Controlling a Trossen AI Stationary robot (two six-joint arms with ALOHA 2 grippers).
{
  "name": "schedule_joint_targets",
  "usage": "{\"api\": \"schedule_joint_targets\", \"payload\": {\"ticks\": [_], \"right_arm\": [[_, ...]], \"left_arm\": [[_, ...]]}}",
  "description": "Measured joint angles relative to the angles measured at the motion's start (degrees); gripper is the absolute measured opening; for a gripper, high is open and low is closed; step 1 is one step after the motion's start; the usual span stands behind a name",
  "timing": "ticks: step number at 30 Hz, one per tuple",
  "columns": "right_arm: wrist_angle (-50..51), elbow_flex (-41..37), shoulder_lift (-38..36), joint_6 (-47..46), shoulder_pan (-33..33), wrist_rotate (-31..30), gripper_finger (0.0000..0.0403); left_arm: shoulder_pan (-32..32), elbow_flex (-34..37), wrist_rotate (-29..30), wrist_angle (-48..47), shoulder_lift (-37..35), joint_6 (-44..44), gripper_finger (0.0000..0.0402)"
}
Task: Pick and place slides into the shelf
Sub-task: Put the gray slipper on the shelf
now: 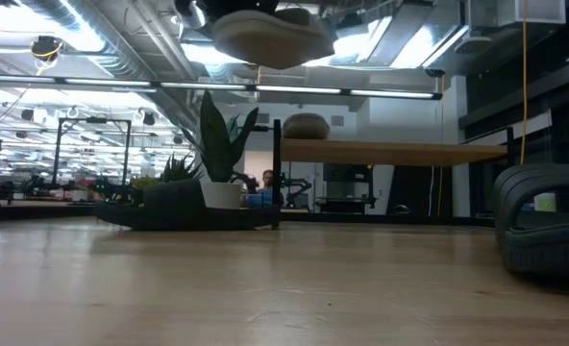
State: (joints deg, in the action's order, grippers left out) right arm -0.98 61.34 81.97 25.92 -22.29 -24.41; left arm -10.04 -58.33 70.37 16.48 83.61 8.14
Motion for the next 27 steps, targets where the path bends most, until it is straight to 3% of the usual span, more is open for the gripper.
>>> {"api": "schedule_joint_targets", "payload": {"ticks": [4,12,20,27], "right_arm": [[-0.8,0.0,0.4,0.5,1.4,-0.1,0.0146],[-3.1,4.4,7.0,8.3,4.7,-0.1,0.0149],[9.6,16.0,15.6,9.2,6.5,-6.7,0.0149],[10.7,18.1,18.1,10.6,6.7,-8.7,0.0149]], "left_arm": [[0.7,0.0,-0.8,0.1,0.0,0.0,0.0000],[1.5,0.0,-1.0,0.3,0.0,0.1,0.0000],[1.4,0.0,-1.1,0.8,0.0,1.7,0.0000],[1.4,0.0,-1.4,1.2,0.0,2.6,0.0000]]}}
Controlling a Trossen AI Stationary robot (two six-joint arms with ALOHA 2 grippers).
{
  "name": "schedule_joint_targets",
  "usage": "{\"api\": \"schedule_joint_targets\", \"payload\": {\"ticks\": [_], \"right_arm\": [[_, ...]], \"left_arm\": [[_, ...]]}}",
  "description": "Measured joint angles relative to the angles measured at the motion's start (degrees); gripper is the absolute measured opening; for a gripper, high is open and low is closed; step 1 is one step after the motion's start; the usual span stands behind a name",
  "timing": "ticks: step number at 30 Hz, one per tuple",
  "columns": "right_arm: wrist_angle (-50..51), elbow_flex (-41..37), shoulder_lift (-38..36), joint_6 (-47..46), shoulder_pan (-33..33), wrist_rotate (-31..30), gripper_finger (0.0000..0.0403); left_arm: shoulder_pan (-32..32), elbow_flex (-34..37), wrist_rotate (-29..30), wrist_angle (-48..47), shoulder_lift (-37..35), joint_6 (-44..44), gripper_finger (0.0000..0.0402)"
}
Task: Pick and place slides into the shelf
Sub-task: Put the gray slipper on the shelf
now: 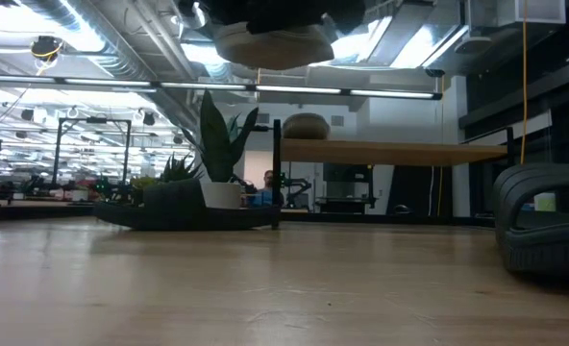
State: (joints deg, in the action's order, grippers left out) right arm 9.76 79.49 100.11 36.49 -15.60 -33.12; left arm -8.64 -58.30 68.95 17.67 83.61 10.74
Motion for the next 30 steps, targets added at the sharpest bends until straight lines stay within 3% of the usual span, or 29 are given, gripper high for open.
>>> {"api": "schedule_joint_targets", "payload": {"ticks": [20,30], "right_arm": [[3.6,-0.2,0.0,-0.4,1.3,-2.9,0.0148],[6.5,-0.2,0.0,-3.2,1.3,-5.4,0.0076]], "left_arm": [[-0.1,0.0,-1.0,0.1,0.0,0.4,0.0000],[-0.3,0.0,-2.5,1.4,0.0,1.5,0.0000]]}}
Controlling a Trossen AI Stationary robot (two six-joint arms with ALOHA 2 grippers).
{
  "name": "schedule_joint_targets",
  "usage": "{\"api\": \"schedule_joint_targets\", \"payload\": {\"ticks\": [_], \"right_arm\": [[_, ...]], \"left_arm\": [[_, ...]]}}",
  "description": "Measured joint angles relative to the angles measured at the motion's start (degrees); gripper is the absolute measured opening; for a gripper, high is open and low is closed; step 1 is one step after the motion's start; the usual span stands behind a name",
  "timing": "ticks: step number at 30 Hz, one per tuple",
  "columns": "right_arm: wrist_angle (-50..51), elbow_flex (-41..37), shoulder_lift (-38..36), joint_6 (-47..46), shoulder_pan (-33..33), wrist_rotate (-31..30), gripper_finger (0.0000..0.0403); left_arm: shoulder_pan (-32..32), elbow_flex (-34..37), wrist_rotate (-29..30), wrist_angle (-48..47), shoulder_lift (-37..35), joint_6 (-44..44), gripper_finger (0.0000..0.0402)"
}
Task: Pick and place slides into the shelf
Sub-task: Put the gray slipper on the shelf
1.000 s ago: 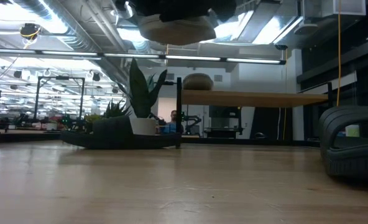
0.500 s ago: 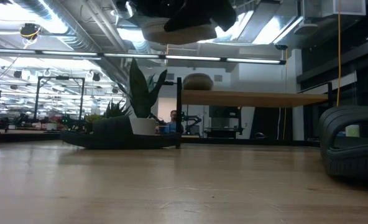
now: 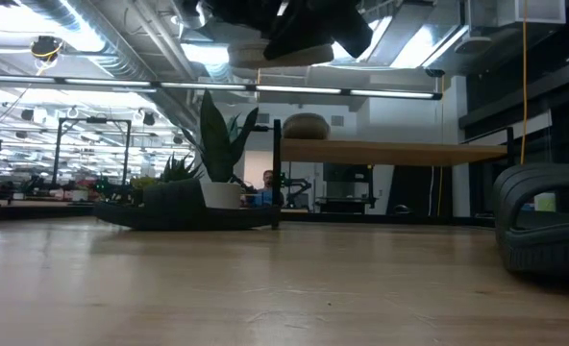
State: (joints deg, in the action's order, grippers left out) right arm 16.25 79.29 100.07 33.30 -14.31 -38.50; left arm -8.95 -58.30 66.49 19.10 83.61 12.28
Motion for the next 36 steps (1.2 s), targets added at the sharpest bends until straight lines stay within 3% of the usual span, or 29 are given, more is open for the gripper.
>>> {"api": "schedule_joint_targets", "payload": {"ticks": [12,18,21,26,36], "right_arm": [[2.7,0.0,0.0,-2.7,0.0,-0.5,0.0022],[4.5,0.0,-0.1,-4.3,0.0,-0.6,0.0021],[5.0,0.0,-0.1,-4.7,-0.5,-1.4,0.0021],[5.5,0.0,-0.2,-5.8,-1.1,-8.3,0.0019],[11.5,0.0,-2.4,-10.5,-1.3,-9.1,0.0013]], "left_arm": [[-1.4,0.0,-0.3,3.2,0.0,6.3,0.0000],[-1.6,0.0,-0.4,3.3,0.0,7.9,0.0002],[-1.6,0.0,-0.4,3.3,0.0,9.8,0.0016],[-1.7,0.1,-0.2,3.4,0.0,12.5,0.0049],[-1.7,0.0,0.4,4.1,-0.1,19.9,0.0107]]}}
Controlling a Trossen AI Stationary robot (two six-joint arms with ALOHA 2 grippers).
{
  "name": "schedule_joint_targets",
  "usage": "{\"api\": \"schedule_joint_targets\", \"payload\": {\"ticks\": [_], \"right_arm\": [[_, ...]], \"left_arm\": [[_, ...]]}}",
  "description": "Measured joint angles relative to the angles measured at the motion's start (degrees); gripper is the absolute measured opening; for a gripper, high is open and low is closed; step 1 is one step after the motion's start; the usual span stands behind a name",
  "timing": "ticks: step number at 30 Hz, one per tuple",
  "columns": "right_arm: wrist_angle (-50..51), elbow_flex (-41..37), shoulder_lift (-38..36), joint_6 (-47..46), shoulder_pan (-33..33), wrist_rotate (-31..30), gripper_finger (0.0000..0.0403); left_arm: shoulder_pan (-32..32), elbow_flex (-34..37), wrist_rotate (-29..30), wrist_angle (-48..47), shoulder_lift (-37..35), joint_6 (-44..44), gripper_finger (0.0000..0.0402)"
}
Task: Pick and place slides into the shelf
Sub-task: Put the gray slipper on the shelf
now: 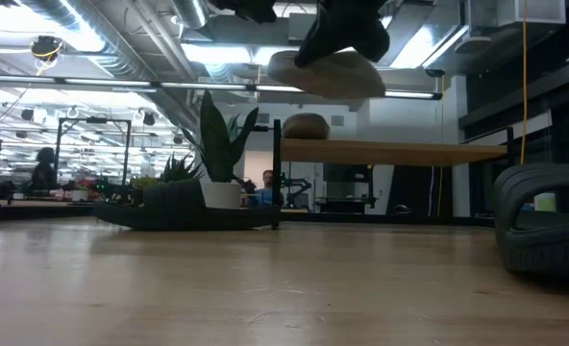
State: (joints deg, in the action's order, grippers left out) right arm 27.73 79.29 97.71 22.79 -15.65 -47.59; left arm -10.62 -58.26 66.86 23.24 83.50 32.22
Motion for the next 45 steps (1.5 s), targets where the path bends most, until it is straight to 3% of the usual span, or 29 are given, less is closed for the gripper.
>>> {"api": "schedule_joint_targets", "payload": {"ticks": [11,20,25,38,45], "right_arm": [[11.7,0.0,-7.7,-0.3,-1.5,1.5,0.0013],[21.3,0.0,-14.6,4.6,-1.4,10.0,0.0013],[23.8,0.0,-16.6,8.9,-0.8,12.7,0.0013],[28.5,0.0,-17.0,10.2,9.3,19.4,0.0013],[26.4,-1.0,-17.0,16.6,14.6,25.9,0.0013]], "left_arm": [[-3.3,0.0,0.2,0.2,-2.3,5.8,0.0103],[-6.9,0.0,2.2,-0.5,-3.0,8.7,0.0087],[-7.9,0.0,7.1,-2.4,-3.0,8.9,0.0083],[-11.6,0.0,7.7,-9.6,-3.1,3.7,0.0007],[-11.7,0.0,7.7,-14.0,-3.1,-0.6,0.0006]]}}
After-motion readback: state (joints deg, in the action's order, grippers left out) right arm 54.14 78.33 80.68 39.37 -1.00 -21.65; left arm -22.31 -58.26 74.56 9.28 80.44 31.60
